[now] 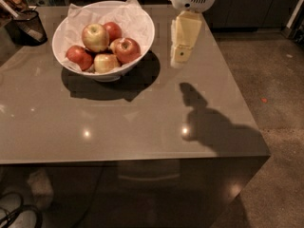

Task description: Pick apple from white bowl

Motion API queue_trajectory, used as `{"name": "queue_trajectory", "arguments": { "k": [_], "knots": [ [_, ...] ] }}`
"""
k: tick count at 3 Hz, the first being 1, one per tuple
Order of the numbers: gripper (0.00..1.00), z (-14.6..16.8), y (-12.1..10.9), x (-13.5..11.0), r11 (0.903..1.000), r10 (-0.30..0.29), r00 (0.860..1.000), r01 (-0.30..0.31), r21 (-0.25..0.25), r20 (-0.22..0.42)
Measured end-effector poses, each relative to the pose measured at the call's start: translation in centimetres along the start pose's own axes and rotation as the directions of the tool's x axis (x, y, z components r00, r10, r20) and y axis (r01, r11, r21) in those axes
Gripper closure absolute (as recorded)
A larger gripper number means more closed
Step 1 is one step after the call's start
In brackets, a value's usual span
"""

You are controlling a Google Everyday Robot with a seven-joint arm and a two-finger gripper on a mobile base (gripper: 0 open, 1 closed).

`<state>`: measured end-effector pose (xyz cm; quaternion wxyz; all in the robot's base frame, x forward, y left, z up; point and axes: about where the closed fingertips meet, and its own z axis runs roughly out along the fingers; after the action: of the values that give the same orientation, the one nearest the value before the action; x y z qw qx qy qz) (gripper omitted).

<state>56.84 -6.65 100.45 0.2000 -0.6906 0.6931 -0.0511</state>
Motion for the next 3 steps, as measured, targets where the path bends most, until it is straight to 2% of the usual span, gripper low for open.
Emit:
{"name": "queue_trajectory", "arguments": {
  "k": [1, 2, 3],
  "knots": [
    [0.00, 0.8, -2.3, -2.7, 0.9986, -0.053, 0.998, 0.053, 0.002, 0.015],
    [0.00, 1.3, -3.4, -5.3, 0.9936, -0.112, 0.992, 0.111, 0.021, 0.055],
    [0.00, 1.3, -3.5, -5.3, 0.9934, -0.114, 0.992, 0.112, 0.022, 0.056]
  ]
}}
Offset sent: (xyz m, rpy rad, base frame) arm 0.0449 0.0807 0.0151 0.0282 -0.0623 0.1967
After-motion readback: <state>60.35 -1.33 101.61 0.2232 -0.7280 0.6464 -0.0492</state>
